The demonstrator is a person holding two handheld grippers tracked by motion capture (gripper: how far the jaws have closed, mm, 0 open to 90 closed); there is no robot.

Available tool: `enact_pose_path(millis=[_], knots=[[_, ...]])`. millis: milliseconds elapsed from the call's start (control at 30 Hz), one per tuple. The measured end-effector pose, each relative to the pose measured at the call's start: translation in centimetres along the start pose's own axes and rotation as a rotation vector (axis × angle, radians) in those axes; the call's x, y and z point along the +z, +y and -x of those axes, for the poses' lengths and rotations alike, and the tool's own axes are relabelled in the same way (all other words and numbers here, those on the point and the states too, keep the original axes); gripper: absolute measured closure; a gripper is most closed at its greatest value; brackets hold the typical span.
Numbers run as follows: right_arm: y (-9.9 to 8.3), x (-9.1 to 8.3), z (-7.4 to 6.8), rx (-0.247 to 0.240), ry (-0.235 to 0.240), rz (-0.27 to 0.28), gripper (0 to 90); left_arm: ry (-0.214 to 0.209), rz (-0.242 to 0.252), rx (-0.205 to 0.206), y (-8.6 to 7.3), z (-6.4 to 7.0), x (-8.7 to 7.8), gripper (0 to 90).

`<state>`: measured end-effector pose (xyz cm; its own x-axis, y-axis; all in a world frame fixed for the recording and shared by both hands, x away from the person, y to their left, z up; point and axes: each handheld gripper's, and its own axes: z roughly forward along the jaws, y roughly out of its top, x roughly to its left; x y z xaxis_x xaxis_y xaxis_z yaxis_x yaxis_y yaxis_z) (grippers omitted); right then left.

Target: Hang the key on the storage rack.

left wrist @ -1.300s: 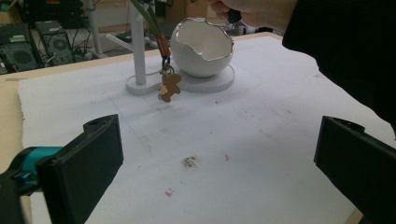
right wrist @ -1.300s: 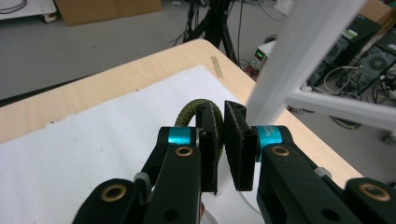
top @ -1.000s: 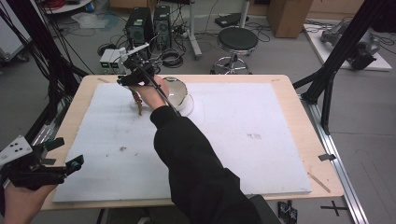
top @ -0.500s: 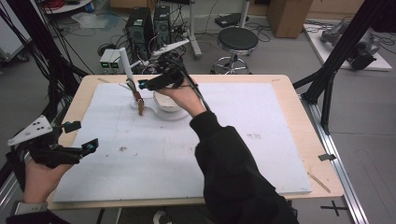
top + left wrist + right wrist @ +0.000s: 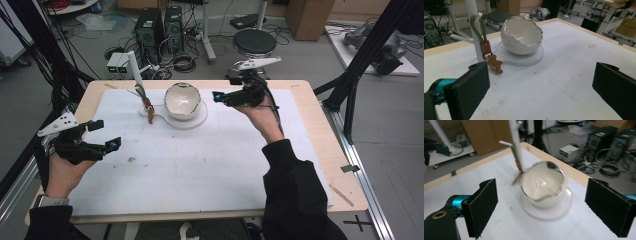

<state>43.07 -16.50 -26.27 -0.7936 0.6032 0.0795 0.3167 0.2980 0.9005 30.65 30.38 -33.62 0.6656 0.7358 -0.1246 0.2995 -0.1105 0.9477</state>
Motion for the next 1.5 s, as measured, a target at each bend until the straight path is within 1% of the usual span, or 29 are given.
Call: enact_pose_path(millis=[133,167,200,267,300,333,400,433,467,500,567,633,733,767,800,867,933,967,1000,1033,1133,1200,1267,1367,1433,1500], knots=[[-2.0,-3.3,1.3,-0.008,-0.048,0.026,10.7,-0.008,0.011,-0.01,0.4,-0.4,0.4,1.7],[-2.4,-3.8,1.5,-0.007,-0.059,0.028,10.8,-0.009,0.013,-0.013,0.5,-0.5,0.5,1.7],[-3.0,-4.5,2.0,-0.002,-0.071,0.028,10.7,-0.01,0.014,-0.017,0.6,-0.6,0.7,1.7],[-4.4,-6.1,2.8,0.021,-0.089,0.032,10.7,-0.014,0.028,-0.021,0.7,-0.8,1.1,1.7],[-5.0,-6.8,3.1,0.025,-0.1,0.035,10.7,-0.014,0.025,-0.023,0.7,-0.9,1.2,1.7],[-5.4,-7.3,3.3,0.035,-0.105,0.037,10.7,-0.01,0.023,-0.027,0.8,-0.9,1.4,1.7],[-6.5,-8.7,3.6,0.047,-0.116,0.036,10.7,-0.016,0.019,-0.024,0.9,-1.0,1.8,1.7],[-7.2,-9.5,3.8,0.052,-0.12,0.042,10.7,-0.023,0.029,-0.031,1.0,-1.0,2.0,1.7],[-7.8,-10.1,4.1,0.051,-0.122,0.046,10.8,-0.04,0.047,-0.048,1.1,-0.9,2.1,1.7],[-8.4,-10.7,4.3,0.051,-0.128,0.04,10.7,-0.051,0.057,-0.049,1.3,-0.7,2.3,1.7],[-9.5,-11.6,4.8,0.059,-0.139,0.036,10.7,-0.048,0.056,-0.027,1.7,-0.3,2.7,1.7],[-10.6,-12.6,5.2,0.071,-0.155,0.032,10.7,-0.053,0.061,-0.014,1.9,0.0,3.0,1.7],[-11.8,-14.4,5.6,0.08,-0.158,0.055,10.8,-0.044,0.042,-0.004,1.9,0.0,3.4,1.7],[-12.2,-15.0,5.6,0.083,-0.161,0.066,10.7,-0.044,0.034,-0.006,1.9,-0.1,3.6,1.7],[-12.6,-15.8,5.7,0.086,-0.158,0.084,10.7,-0.046,0.03,-0.005,1.8,-0.2,3.6,1.7],[-13.2,-17.0,5.9,0.098,-0.149,0.101,10.7,-0.038,0.033,-0.004,1.8,-0.3,3.7,1.7],[-13.9,-18.0,6.1,0.105,-0.135,0.116,10.7,-0.032,0.03,-0.013,1.8,-0.5,3.8,1.7],[-14.1,-18.4,6.2,0.106,-0.125,0.118,10.7,-0.021,0.025,-0.027,1.8,-0.6,3.9,1.7],[-14.5,-18.9,6.3,0.106,-0.096,0.126,10.7,-0.028,0.025,-0.032,1.8,-0.6,4.0,1.7],[-14.9,-19.1,6.5,0.098,-0.087,0.139,10.8,-0.026,0.023,-0.029,1.8,-0.5,4.1,1.7],[-15.4,-19.5,7.0,0.131,-0.1,0.142,10.7,-0.024,0.003,-0.024,1.7,-0.4,4.5,1.7],[-15.6,-19.8,7.0,0.134,-0.1,0.147,10.7,-0.024,-0.01,-0.016,1.6,-0.3,4.6,1.7],[-15.7,-19.9,7.1,0.133,-0.114,0.156,10.7,-0.024,-0.011,-0.009,1.6,-0.2,4.6,1.7],[-15.6,-19.9,7.0,0.14,-0.121,0.172,10.8,-0.02,-0.021,-0.006,1.6,0.0,4.4,1.7],[-15.4,-19.7,6.9,0.151,-0.137,0.177,10.7,-0.017,-0.015,-0.006,1.5,0.1,4.1,1.7],[-15.1,-19.6,6.8,0.151,-0.14,0.186,10.7,-0.015,-0.014,-0.007,1.5,0.1,3.9,1.7]])
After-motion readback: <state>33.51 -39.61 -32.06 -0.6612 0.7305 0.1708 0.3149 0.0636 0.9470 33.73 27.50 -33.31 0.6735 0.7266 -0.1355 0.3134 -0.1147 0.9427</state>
